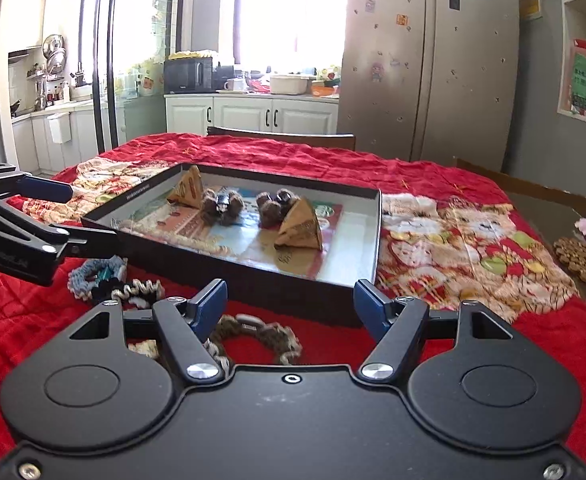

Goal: Organize objects
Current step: 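Withdraw both tools from the box toward the scrunchies on the quilt, then close the right tool on a brown-cream scrunchie while the left tool grips a black scrunchie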

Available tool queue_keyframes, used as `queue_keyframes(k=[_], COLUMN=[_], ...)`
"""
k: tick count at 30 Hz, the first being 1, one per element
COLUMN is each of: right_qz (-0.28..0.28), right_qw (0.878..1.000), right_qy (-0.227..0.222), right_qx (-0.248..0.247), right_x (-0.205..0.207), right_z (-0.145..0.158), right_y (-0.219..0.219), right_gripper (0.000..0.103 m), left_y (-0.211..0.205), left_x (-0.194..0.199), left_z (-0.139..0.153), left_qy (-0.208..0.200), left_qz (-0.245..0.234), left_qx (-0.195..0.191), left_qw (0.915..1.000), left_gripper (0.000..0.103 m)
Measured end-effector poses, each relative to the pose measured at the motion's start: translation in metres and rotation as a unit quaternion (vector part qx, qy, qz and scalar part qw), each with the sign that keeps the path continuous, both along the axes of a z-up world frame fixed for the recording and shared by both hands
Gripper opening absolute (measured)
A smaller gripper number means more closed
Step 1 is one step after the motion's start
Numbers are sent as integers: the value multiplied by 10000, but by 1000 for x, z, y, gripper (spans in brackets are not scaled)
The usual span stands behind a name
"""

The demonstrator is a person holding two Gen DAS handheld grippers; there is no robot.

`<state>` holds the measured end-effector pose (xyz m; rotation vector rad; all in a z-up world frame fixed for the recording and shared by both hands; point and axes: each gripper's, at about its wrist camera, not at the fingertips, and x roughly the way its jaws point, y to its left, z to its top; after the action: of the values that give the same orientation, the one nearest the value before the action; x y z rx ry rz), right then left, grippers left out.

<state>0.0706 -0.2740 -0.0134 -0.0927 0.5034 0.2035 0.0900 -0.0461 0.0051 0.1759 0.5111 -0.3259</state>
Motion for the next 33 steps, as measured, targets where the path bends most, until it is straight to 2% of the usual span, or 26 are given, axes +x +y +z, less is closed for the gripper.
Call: queue_keyframes(k=[6,9,15,26,33], right_qz=[-82,-35,-10,-54,-32], right_qw=[9997,9994,9992,9982,9977], right_qy=[198,281,377,594,670], right_qx=[150,188,136,65,106], right_x=[-4,-3,0,8,9], right_z=[-16,-23,-32,-43,-46], right_y=[-6,-5,1,5,4], right_gripper=[67,65,51,39,35], left_y=[-4,-6,-15,-24,-24], left_x=[-3,-5,-11,-4,-2], left_z=[-13,-17,-21,-37,-41], left_qy=[79,173,55,392,547], left_qz=[-50,-137,-280,-500,-593], left_qx=[105,54,211,263,193], left_qw=[9999,9997,9994,9976,9966], left_gripper=[101,97,85,46,28])
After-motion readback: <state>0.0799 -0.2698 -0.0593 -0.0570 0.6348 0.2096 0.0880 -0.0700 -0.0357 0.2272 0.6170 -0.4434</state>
